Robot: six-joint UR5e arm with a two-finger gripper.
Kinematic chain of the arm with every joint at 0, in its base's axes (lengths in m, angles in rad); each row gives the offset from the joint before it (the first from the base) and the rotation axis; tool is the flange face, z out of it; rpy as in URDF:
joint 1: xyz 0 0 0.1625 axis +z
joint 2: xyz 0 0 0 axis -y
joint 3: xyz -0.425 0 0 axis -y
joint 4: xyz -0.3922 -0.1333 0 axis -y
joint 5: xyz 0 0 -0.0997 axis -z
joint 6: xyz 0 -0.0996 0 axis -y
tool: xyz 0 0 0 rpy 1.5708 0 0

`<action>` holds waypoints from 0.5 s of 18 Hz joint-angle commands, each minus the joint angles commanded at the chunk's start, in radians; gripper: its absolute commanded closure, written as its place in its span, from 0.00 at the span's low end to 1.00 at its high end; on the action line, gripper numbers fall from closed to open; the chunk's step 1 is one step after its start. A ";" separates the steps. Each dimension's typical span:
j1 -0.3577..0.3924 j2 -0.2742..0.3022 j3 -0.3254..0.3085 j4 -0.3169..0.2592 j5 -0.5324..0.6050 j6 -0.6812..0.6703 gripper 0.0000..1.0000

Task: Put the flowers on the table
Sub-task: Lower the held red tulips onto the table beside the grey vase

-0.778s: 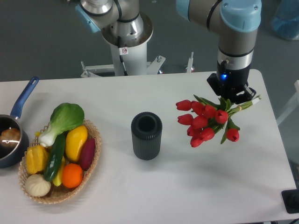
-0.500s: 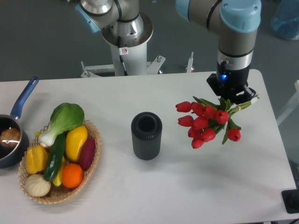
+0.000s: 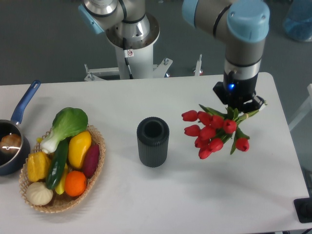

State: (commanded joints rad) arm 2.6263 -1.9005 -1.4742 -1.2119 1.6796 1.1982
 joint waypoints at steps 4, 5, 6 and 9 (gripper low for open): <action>-0.014 -0.061 -0.005 -0.002 -0.001 -0.026 1.00; -0.023 -0.074 -0.011 0.000 -0.001 -0.038 1.00; -0.026 -0.084 -0.017 0.003 -0.001 -0.040 1.00; -0.028 -0.098 -0.031 0.003 -0.001 -0.042 1.00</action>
State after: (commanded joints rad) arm 2.5986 -1.9987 -1.5048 -1.2088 1.6782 1.1566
